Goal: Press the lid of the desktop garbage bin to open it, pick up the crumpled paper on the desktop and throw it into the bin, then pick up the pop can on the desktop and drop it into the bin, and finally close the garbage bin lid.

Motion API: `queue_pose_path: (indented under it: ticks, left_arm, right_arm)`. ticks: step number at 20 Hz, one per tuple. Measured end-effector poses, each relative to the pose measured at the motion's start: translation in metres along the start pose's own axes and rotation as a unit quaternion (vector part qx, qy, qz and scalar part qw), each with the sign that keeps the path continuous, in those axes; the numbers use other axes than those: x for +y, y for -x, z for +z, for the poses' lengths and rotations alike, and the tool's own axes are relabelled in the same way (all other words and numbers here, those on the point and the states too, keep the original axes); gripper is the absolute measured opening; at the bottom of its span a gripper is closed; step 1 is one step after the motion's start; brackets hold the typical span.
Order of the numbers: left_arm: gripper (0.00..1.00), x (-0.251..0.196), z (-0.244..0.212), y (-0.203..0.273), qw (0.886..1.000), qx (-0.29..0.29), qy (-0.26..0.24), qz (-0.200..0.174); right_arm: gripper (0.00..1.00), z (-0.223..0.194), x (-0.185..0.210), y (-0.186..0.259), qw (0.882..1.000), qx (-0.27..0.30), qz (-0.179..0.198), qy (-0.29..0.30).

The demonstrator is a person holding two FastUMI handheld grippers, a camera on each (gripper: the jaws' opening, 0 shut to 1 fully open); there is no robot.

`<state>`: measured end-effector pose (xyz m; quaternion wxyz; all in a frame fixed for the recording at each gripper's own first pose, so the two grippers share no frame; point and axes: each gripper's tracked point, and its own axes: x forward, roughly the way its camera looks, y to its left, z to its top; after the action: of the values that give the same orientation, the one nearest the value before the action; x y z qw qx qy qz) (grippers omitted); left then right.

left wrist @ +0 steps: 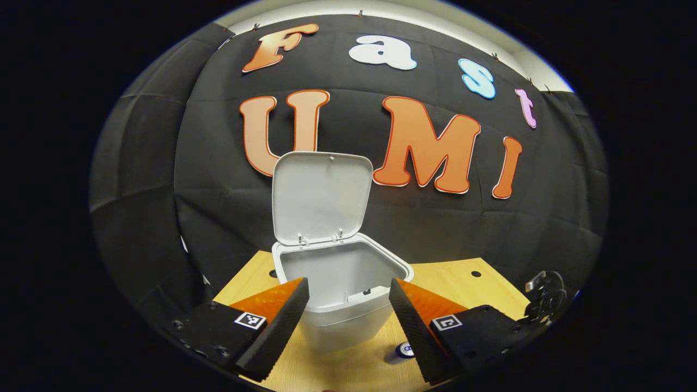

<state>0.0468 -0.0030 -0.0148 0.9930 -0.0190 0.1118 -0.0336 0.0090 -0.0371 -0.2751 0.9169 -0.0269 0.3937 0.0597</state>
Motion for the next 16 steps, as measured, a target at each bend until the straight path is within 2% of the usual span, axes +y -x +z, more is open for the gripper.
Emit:
queue_pose_path:
  ticks: [2,8,10,11,12,13,15,16]
  left_arm:
    - [0.94,0.010,-0.002,-0.001,1.000,0.007,-0.001,0.009]
    - [0.94,0.030,-0.010,-0.006,1.000,0.018,-0.004,0.022]
    - [0.94,0.034,-0.012,-0.007,0.999,0.022,-0.003,0.025]
    - [0.94,0.035,-0.013,-0.008,0.999,0.025,-0.002,0.025]
    - [0.94,0.036,-0.015,-0.009,0.999,0.027,-0.002,0.026]
    - [0.94,0.038,-0.016,-0.010,0.999,0.028,-0.002,0.026]
    - [0.94,0.038,-0.016,-0.011,0.999,0.030,-0.003,0.025]
    - [0.95,0.039,-0.016,-0.012,0.999,0.030,-0.005,0.025]
  right_arm:
    - [0.97,-0.003,0.009,-0.010,1.000,0.021,0.015,-0.013]
    - [0.96,-0.016,0.006,-0.030,0.997,0.071,-0.004,-0.005]
    - [0.93,-0.017,0.006,-0.034,0.997,0.083,-0.005,0.000]
    - [0.85,-0.016,0.006,-0.036,0.996,0.088,-0.005,0.001]
    - [0.68,-0.014,0.009,-0.038,0.996,0.093,0.002,-0.002]
    - [0.64,-0.013,0.010,-0.040,0.995,0.099,0.002,-0.005]
    - [0.48,-0.006,0.009,-0.043,0.995,0.104,-0.001,0.003]
    - [0.33,-0.002,0.009,-0.044,0.994,0.106,0.000,0.004]
